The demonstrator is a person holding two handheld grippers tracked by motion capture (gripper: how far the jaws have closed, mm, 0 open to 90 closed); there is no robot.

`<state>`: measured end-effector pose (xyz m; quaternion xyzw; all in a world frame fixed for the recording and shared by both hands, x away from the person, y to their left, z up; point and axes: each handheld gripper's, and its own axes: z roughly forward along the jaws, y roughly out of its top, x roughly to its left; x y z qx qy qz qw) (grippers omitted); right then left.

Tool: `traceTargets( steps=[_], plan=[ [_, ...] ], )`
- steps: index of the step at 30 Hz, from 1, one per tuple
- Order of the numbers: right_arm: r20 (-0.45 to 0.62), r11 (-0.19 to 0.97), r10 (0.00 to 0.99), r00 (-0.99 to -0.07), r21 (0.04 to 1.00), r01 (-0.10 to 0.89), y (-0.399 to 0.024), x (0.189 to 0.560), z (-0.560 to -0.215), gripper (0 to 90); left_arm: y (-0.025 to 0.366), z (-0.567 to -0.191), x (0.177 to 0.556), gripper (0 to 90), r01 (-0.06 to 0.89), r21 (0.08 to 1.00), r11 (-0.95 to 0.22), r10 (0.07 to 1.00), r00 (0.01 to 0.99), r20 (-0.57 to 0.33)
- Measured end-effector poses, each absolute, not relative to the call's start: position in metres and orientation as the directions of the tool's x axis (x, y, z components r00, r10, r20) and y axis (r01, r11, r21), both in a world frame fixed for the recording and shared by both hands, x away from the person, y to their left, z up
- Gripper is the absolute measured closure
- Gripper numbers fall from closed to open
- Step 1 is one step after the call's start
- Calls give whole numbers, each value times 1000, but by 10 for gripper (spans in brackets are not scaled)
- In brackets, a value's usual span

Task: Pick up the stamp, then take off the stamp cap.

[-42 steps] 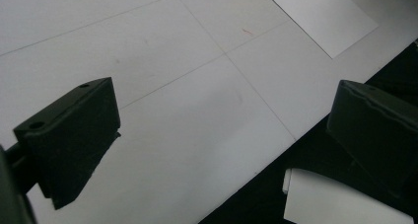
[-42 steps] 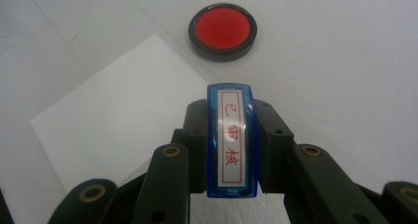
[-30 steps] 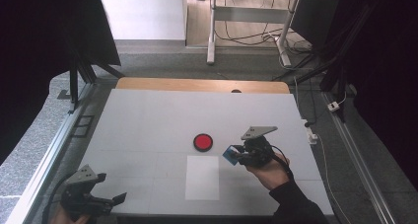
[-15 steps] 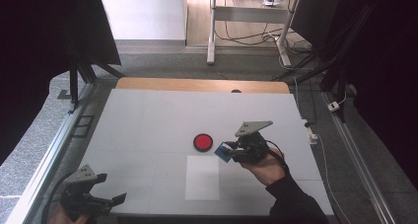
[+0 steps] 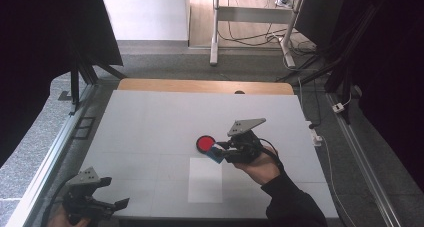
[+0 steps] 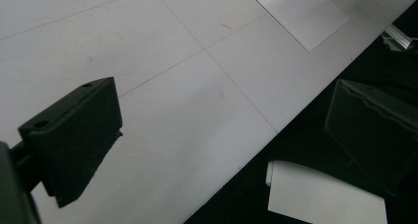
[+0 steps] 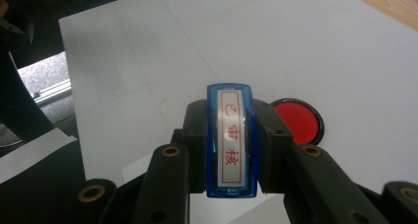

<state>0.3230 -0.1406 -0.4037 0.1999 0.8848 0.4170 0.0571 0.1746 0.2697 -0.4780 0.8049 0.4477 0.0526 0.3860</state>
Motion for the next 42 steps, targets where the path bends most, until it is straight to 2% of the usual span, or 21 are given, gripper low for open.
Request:
traceTargets(
  steps=[8, 15, 27, 35, 42],
  plan=[
    [62, 584, 377, -924, 759, 289, -134, 322, -402, 712, 270, -478, 175, 0, 681, 669, -298, 761, 592, -264],
    [57, 592, 365, -929, 756, 279, -134, 320, -405, 712, 275, -477, 174, 0, 686, 683, -252, 767, 571, -291],
    [42, 601, 356, -934, 755, 263, -133, 316, -405, 712, 270, -472, 175, 3, 631, 726, -273, 724, 632, -277],
    [47, 605, 342, -938, 753, 258, -135, 316, -404, 712, 259, -472, 184, 0, 583, 744, -326, 701, 677, -224],
    [58, 602, 336, -940, 754, 262, -136, 315, -403, 712, 250, -473, 194, 0, 593, 742, -314, 679, 686, -262]
  ],
)
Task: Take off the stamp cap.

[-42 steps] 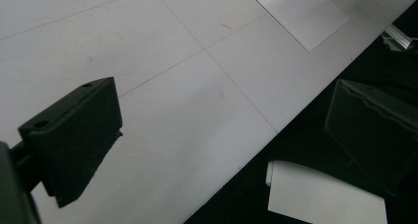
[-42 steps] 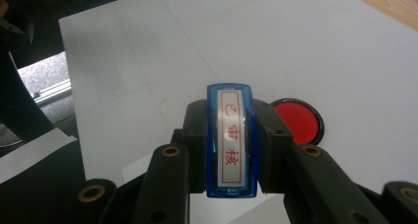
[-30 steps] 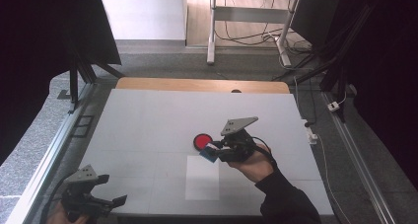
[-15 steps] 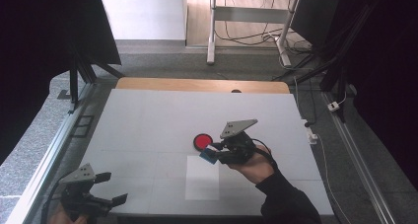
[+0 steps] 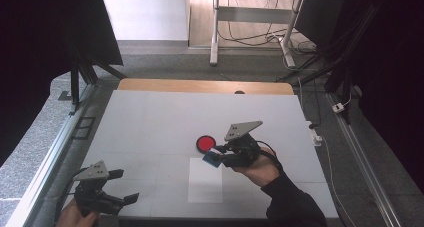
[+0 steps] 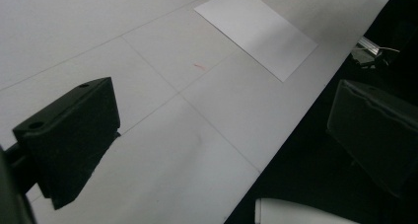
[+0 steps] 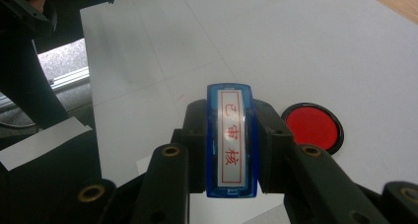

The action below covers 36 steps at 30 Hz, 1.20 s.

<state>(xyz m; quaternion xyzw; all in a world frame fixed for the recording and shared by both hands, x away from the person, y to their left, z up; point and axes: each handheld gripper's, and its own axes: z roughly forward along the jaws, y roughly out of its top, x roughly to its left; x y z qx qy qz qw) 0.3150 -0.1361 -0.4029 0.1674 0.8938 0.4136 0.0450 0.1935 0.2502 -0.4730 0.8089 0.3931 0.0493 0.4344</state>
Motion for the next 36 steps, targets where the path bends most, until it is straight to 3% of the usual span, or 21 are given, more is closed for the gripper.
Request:
traceTargets(
  steps=[7, 36],
  plan=[
    [54, 603, 331, -942, 756, 255, -136, 315, -402, 712, 237, -467, 202, 0, 547, 758, -355, 659, 722, -213],
    [62, 606, 295, -954, 760, 237, -139, 315, -400, 712, 192, -446, 251, 0, 474, 784, -401, 581, 793, -182]
  ],
)
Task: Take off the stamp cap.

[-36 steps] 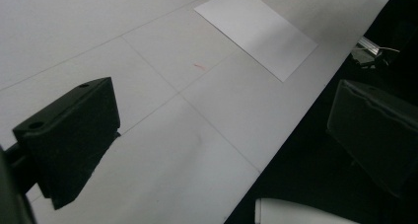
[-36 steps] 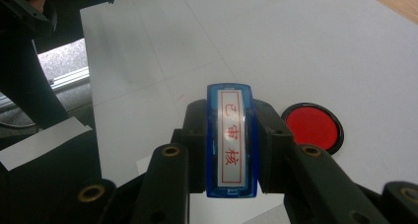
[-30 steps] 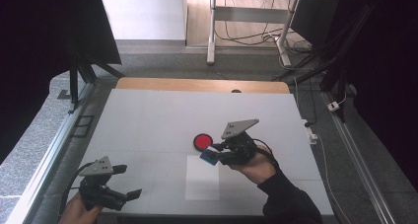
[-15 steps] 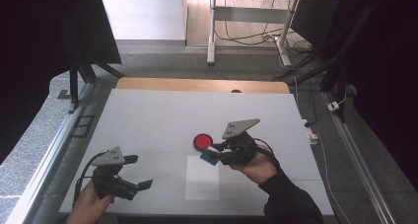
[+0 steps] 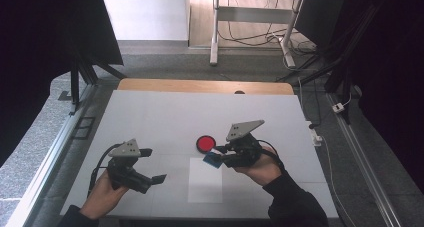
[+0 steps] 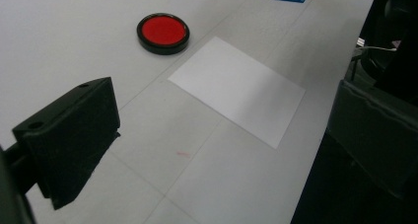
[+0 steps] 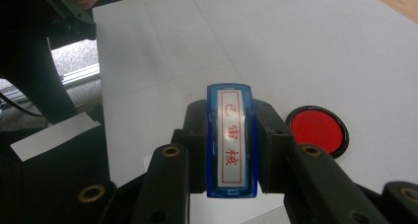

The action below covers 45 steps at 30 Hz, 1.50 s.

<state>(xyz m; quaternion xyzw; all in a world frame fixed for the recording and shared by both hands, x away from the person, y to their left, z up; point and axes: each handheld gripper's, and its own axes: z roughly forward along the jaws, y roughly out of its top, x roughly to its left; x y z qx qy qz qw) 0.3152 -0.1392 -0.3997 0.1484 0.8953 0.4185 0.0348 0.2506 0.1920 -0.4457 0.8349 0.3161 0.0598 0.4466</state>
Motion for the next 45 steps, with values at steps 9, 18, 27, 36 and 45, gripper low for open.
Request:
traceTargets(
  steps=[9, 18, 27, 36, 45],
  plan=[
    [60, 599, 291, -955, 767, 230, -140, 314, -398, 712, 172, -442, 268, 0, 438, 792, -426, 523, 833, -180],
    [73, 588, 285, -956, 774, 235, -141, 314, -395, 712, 149, -441, 288, 0, 412, 795, -445, 474, 862, -181],
    [77, 585, 270, -960, 778, 227, -141, 313, -395, 712, 126, -444, 298, 0, 378, 791, -481, 397, 898, -188],
    [78, 582, 252, -965, 785, 215, -139, 308, -394, 712, 115, -450, 292, 0, 349, 804, -481, 350, 918, -189],
    [94, 579, 210, -973, 790, 201, -135, 300, -396, 712, 110, -458, 289, 0, 316, 812, -491, 293, 937, -187]
  ],
)
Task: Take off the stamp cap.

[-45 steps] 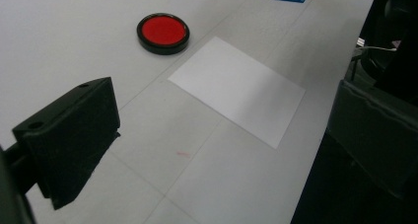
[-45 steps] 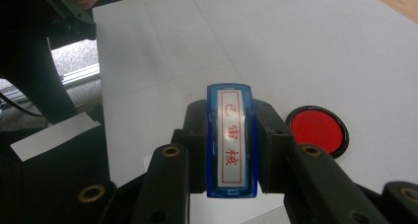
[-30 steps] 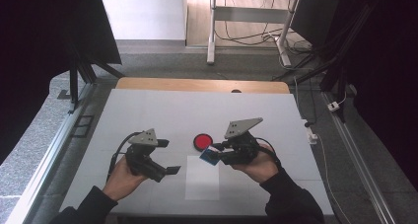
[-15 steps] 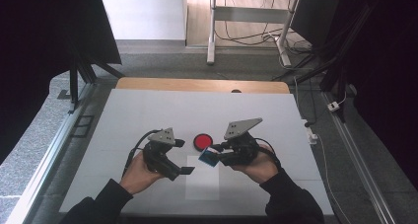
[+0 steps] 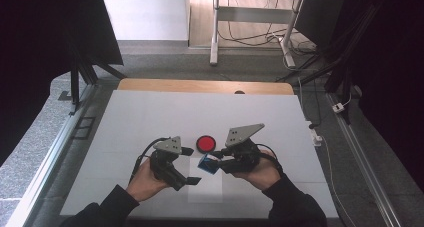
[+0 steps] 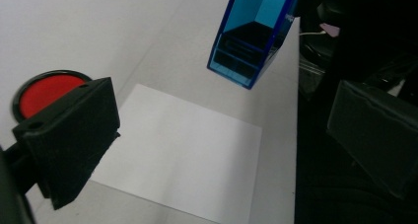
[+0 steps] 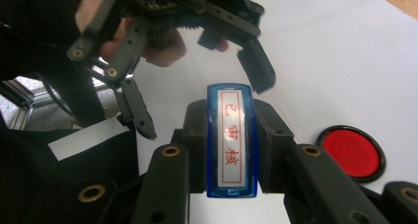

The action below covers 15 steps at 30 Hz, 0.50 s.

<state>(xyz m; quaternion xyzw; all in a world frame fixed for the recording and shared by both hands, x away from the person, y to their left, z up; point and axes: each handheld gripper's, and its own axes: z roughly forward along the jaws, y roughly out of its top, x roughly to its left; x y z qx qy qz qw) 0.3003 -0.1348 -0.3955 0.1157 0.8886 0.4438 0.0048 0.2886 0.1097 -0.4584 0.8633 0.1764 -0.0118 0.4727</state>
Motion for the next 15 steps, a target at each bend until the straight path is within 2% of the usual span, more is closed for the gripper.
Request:
traceTargets(
  steps=[15],
  plan=[
    [113, 579, 131, -985, 798, 168, -124, 286, -396, 712, 101, -463, 285, 10, 287, 810, -511, 216, 955, -202]
  ],
)
